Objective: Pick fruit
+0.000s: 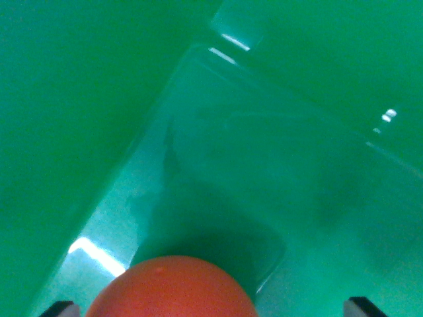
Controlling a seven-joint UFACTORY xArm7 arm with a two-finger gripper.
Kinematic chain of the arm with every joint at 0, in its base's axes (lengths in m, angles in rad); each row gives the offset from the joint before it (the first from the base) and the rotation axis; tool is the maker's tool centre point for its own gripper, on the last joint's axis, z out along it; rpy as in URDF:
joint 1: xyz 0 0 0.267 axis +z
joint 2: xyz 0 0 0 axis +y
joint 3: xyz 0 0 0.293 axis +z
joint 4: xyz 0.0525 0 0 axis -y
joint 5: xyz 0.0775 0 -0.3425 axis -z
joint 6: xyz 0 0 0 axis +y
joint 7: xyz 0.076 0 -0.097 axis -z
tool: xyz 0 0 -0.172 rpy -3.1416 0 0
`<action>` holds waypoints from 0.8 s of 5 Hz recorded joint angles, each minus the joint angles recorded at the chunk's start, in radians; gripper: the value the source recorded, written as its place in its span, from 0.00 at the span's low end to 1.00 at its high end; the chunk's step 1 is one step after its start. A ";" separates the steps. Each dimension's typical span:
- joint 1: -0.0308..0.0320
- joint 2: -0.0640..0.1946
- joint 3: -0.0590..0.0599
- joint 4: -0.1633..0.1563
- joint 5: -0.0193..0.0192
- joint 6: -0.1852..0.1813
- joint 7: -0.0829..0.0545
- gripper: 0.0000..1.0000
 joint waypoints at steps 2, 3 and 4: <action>0.0039 0.007 0.003 -0.024 0.0025 -0.027 -0.012 0.00; 0.0070 0.012 0.005 -0.043 0.0045 -0.048 -0.023 0.00; 0.0070 0.012 0.005 -0.043 0.0045 -0.048 -0.023 0.00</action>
